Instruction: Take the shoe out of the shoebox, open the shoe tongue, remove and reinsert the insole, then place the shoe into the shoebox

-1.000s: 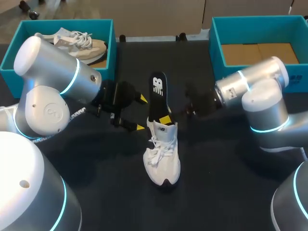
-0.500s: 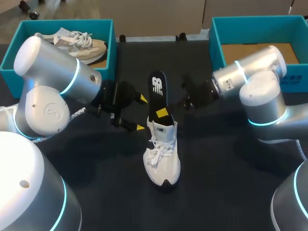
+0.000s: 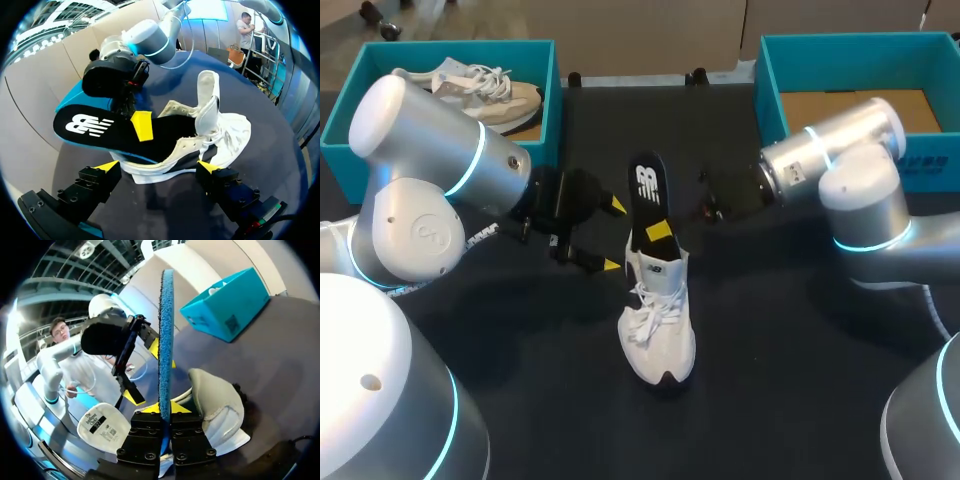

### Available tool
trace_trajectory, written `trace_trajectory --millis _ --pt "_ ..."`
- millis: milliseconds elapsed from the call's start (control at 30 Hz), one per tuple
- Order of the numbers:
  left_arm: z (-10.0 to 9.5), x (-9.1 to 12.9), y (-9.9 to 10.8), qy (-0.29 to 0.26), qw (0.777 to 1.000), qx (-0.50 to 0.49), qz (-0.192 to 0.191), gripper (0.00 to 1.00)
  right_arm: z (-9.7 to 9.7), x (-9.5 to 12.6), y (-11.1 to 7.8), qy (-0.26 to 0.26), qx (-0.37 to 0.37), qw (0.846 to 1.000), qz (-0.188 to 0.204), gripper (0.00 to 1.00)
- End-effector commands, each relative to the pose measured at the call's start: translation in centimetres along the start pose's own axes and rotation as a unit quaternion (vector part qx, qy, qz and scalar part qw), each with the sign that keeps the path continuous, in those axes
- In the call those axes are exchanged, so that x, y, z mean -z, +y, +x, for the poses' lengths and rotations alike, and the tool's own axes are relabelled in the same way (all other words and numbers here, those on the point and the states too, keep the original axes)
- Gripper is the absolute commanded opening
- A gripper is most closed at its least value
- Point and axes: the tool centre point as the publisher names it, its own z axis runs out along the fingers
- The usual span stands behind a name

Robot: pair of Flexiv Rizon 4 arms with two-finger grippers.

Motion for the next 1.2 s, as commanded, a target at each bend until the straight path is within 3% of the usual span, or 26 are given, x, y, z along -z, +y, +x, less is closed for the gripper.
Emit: trace_trajectory --millis 33,500,767,1200 --pt "0.0 0.0 -0.1 0.000 1.000 0.000 -0.003 1.00 0.3 -0.1 -0.7 -0.003 -0.010 1.000 0.005 0.00" --pt "0.0 0.0 -0.1 0.000 1.000 0.000 -0.003 1.00 0.7 -1.2 -2.4 -0.004 -0.042 0.999 0.017 0.01" --pt "0.0 0.0 -0.1 0.000 1.000 0.000 -0.003 1.00 0.7 -0.9 -0.7 -0.019 -0.018 1.000 0.018 0.27" --pt "0.0 0.0 -0.1 0.000 1.000 0.000 -0.003 1.00 -0.2 -0.4 1.2 -0.021 0.003 0.999 0.031 0.25"
